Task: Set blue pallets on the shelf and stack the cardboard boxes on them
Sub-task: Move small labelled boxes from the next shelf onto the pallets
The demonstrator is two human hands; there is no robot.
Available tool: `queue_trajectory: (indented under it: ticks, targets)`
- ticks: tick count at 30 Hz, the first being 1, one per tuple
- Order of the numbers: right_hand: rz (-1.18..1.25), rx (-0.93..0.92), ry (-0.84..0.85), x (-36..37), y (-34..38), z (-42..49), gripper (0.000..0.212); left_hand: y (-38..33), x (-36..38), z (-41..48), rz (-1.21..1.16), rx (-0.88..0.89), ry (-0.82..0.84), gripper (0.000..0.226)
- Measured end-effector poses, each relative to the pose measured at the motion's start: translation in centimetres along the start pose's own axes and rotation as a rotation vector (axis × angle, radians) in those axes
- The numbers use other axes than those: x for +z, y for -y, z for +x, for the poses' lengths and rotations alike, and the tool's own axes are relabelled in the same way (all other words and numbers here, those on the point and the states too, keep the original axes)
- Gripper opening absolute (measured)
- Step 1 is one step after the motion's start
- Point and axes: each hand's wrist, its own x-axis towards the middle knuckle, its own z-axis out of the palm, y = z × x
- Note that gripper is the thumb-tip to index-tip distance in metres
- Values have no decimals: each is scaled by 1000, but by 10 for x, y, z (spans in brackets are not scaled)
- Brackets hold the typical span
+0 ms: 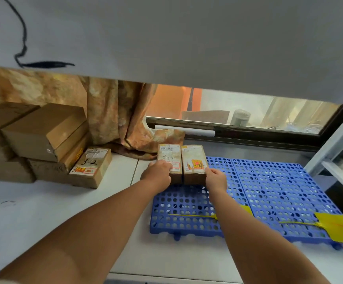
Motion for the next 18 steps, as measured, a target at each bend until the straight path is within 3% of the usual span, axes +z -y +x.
queue_trajectory:
  ticks: [7, 11, 14, 18]
  targets:
    - [-148, -45, 23, -2, 4, -2, 33, 1, -1, 1, 30, -3, 57, 53]
    - [-216, -97, -74, 4, 6, -6, 45, 8, -1, -4, 39, 52, 36, 62]
    - [-324, -302, -176, 16, 16, -16, 47, 21, -2, -8, -20, 66, -147, 59]
    - [-385, -629, -163, 45, 37, -40, 41, 54, -16, -13, -3, -103, -273, 52]
